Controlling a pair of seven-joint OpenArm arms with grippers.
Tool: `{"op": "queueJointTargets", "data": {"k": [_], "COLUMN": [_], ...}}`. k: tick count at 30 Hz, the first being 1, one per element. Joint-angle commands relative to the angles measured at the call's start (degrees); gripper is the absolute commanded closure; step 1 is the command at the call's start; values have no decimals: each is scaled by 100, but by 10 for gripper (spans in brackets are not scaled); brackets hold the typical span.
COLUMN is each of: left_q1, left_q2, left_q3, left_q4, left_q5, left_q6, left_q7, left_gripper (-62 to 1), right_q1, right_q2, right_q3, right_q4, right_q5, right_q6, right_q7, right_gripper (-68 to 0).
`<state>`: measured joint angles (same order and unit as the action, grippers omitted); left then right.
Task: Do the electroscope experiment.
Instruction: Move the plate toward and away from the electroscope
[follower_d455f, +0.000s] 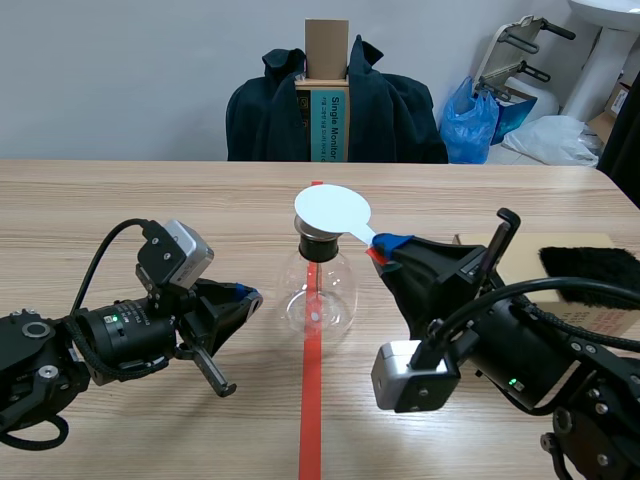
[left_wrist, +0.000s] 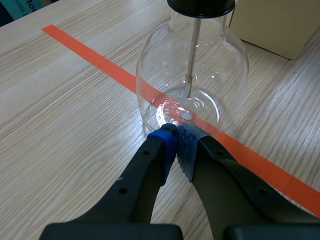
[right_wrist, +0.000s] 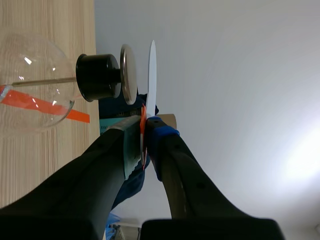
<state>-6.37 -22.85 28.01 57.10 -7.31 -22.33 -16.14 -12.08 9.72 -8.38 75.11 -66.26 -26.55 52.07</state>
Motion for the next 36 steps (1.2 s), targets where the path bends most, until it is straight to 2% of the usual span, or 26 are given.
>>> {"op": "queueJointTargets", "data": {"k": [1, 14, 17, 31, 36], "left_q1": [-28, -28, -28, -28, -28], "left_q2": [28, 28, 28, 28, 28], "left_q3": [-22, -22, -22, -22, -22], "left_q4": [173, 173, 173, 173, 173], "left_q5": [-55, -55, -55, -55, -55], "left_q6": [11, 11, 11, 11, 11], "left_q7": [-79, -79, -79, -79, -79], "left_gripper": [-28, -28, -27, -28, -27], "right_q1": [98, 98, 98, 94, 94], "right_q2": [57, 57, 57, 57, 57], "right_q3": [-13, -26, -26, -26, -26], "right_q4": [107, 107, 107, 107, 107], "right_q5": [20, -109, -109, -109, -109], "right_q6": [2, 46, 44, 44, 44], "right_q7": [-2, 11, -140, -1895, -2330], "right_gripper": [-8, -8, -8, -8, -8]}}
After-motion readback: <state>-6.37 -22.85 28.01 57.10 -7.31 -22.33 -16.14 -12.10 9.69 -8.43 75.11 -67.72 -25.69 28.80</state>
